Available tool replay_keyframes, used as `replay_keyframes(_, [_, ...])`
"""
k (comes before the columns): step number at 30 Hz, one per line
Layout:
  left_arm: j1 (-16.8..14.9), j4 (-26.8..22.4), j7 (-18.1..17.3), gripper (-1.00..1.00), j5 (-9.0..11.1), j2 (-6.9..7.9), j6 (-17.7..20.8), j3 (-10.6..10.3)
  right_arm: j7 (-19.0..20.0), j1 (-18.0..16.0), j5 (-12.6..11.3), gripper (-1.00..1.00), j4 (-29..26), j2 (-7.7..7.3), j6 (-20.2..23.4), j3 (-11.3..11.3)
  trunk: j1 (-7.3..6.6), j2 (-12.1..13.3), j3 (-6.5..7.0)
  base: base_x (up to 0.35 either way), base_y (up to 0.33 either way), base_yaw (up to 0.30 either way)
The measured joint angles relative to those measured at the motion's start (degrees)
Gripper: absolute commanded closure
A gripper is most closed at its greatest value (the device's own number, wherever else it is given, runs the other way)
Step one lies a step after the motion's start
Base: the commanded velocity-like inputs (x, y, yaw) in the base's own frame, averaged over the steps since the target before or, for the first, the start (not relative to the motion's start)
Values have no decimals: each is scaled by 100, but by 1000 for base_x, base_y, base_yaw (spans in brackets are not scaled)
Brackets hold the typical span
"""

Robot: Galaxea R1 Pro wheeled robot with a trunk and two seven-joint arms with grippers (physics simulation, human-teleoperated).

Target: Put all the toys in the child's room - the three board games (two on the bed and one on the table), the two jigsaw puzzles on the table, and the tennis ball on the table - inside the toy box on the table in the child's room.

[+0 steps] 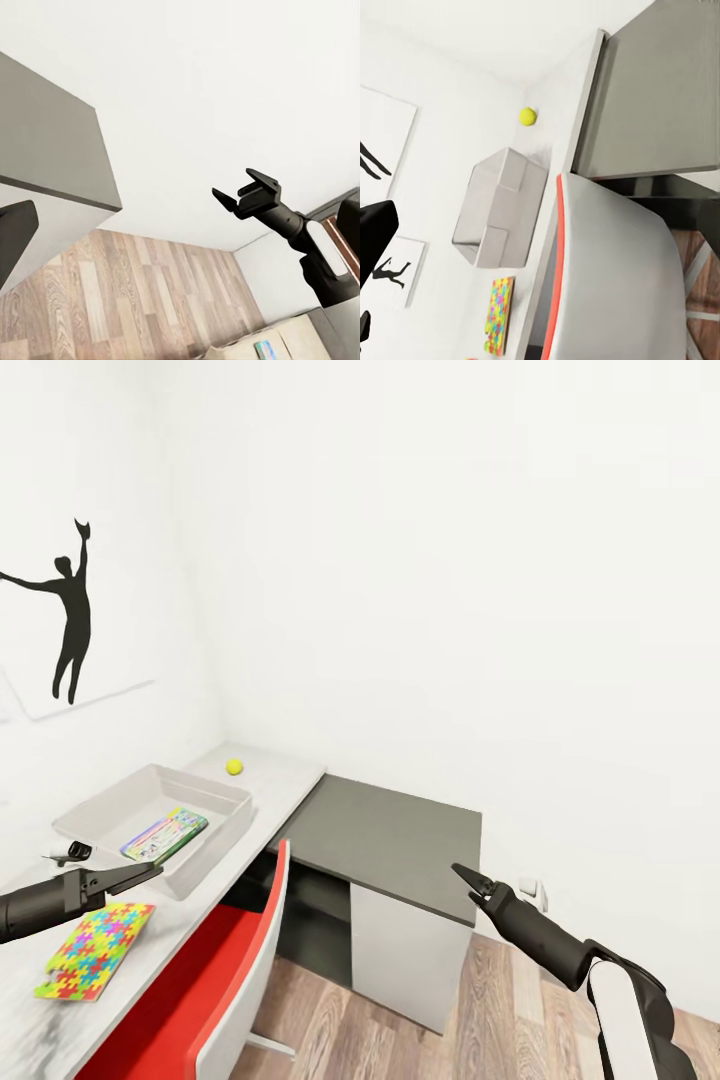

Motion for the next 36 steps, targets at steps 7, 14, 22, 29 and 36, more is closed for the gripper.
replay_keyframes(7, [3, 1, 0, -100, -1, -5, -3, -6, 2, 1, 14, -100, 5, 0, 0, 0, 0, 0, 40, 0, 0, -179])
replay_keyframes(14, [4, -6, 0, -100, 0, -7, -1, -9, 3, 1, 28, -100, 8, -1, 0, -1, 1, 0, 87, -56, -26, -207])
replay_keyframes(22, [4, -13, 0, -100, 0, -1, -3, 0, 3, 1, 34, -100, 11, -8, 0, -7, 0, 0, 142, -48, -60, -213])
replay_keyframes(29, [7, -37, 0, -100, 0, 4, -4, 11, -2, 1, 42, -100, 23, -9, -6, -8, 0, 0, 190, -4, -64, -215])
replay_keyframes(36, [31, -120, 0, -100, 0, 4, 1, 12, -2, 1, 43, -100, 26, -9, -8, -8, 0, 0, 238, 0, -19, -216])
